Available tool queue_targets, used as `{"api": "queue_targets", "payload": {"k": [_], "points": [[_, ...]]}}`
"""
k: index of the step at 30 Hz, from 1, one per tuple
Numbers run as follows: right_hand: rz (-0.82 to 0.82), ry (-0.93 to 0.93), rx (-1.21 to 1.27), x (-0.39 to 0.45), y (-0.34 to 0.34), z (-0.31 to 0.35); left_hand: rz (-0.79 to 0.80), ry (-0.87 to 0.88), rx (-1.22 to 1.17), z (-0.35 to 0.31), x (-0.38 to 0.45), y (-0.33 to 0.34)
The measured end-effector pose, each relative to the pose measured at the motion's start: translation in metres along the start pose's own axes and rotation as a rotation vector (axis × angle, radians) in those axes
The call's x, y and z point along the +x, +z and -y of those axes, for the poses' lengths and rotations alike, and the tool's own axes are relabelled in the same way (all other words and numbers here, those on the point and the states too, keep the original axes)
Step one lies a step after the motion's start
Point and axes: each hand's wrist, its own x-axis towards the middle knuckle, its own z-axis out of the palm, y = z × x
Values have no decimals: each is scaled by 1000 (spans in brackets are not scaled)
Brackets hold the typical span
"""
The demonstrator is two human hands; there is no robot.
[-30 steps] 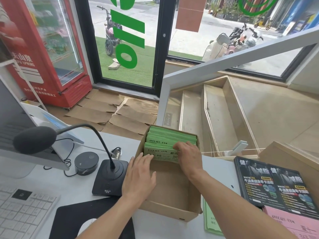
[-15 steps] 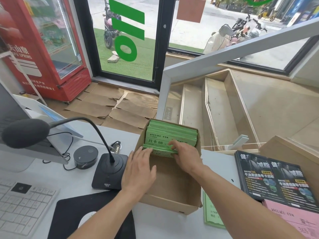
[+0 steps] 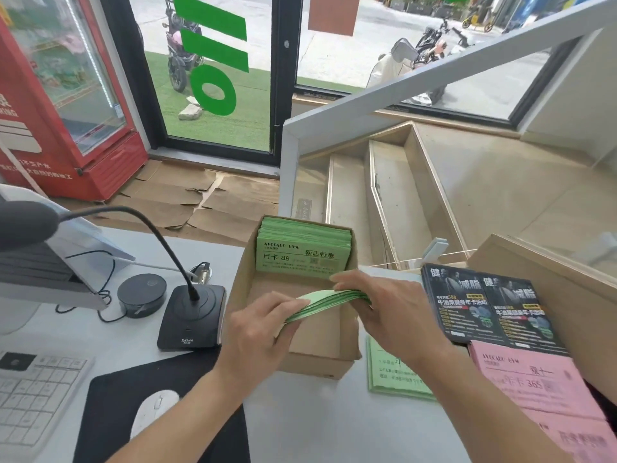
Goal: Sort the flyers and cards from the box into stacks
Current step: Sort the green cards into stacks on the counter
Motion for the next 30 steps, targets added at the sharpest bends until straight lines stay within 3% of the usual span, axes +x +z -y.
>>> {"api": "queue_targets", "payload": {"k": [2, 5, 11, 16, 24, 30], "points": [[-50, 53, 20, -38, -28, -2, 38, 88, -41, -35, 5, -1], [10, 171, 76, -98, -48, -12, 167, 108, -66, -71, -6, 17], [221, 378, 42, -190, -30, -41, 436, -99, -162, -104, -78, 82], [488, 554, 115, -234, -16, -63, 614, -257, -168, -112, -117, 104], [356, 703, 291, -265, -7, -90, 614, -598, -184, -117, -122, 105], [25, 853, 515, -242, -12, -109, 479, -748, -229, -131, -86, 134]]}}
